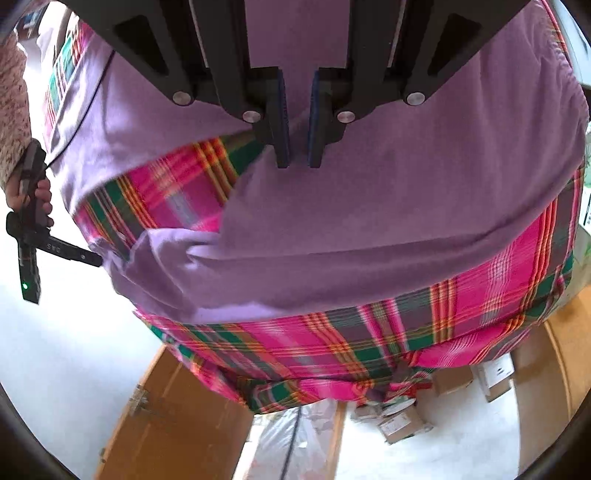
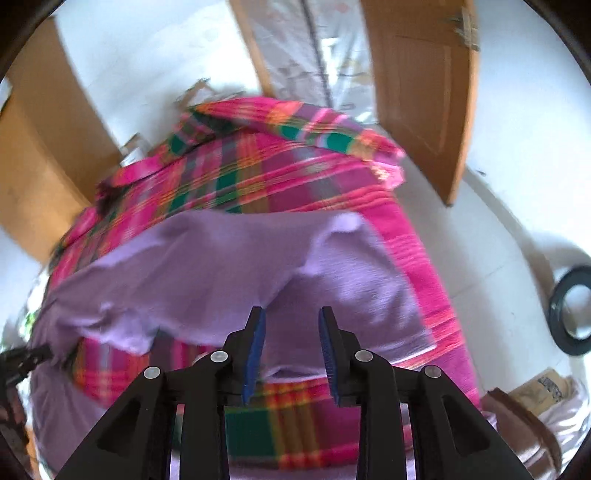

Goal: Fold clothes

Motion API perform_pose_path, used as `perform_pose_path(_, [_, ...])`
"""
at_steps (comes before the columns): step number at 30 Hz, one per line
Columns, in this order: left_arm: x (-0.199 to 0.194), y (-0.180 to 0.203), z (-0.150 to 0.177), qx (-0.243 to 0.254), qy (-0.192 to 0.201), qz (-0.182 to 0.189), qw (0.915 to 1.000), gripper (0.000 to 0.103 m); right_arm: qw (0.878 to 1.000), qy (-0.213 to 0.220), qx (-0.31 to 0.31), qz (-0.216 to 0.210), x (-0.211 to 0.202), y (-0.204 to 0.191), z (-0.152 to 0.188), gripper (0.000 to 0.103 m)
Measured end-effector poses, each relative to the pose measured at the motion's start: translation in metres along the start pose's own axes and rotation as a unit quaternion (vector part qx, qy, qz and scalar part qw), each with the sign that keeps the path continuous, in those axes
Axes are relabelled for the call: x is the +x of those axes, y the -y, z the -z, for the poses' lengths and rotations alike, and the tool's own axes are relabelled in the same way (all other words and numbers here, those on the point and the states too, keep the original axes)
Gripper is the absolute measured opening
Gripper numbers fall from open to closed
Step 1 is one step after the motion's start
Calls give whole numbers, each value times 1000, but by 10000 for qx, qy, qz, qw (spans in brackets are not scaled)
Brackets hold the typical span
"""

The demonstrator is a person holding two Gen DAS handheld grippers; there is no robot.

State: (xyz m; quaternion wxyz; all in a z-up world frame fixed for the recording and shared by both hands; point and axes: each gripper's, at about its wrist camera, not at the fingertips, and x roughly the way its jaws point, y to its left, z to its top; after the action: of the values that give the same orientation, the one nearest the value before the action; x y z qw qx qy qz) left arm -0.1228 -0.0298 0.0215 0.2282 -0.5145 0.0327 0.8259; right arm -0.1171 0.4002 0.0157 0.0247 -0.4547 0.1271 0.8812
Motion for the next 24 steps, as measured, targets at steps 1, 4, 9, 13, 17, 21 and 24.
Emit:
perform_pose_path(1, [3, -1, -1, -20, -23, -72, 10000, 11, 9999, 2, 78, 88, 2, 5, 0, 31])
perform_pose_path(4, [4, -1, -3, -36, 35, -99, 9999, 11, 9998, 71, 26, 193, 0, 7, 5, 31])
perform_pose_path(9, [5, 3, -6, -53, 92, -186, 9998, 12, 9984, 199, -504, -133, -7, -17, 9, 32])
perform_pose_path(13, [12, 7, -12, -1, 48, -196, 9998, 12, 9954, 0, -946, -161, -2, -34, 9, 32])
perform_pose_path(17, [17, 7, -13, -66, 4, -211, 9998, 12, 9948, -170, -996, -122, 3, -31, 11, 32])
perform_pose_path(21, [22, 9, -14, -58, -42, -280, 9996, 12, 9933, -278, -1122, -60, 6, -29, 15, 32])
perform_pose_path(24, [23, 13, -14, -2, -40, -377, 9993, 13, 9916, -292, -1260, -62, 6, -31, 18, 33])
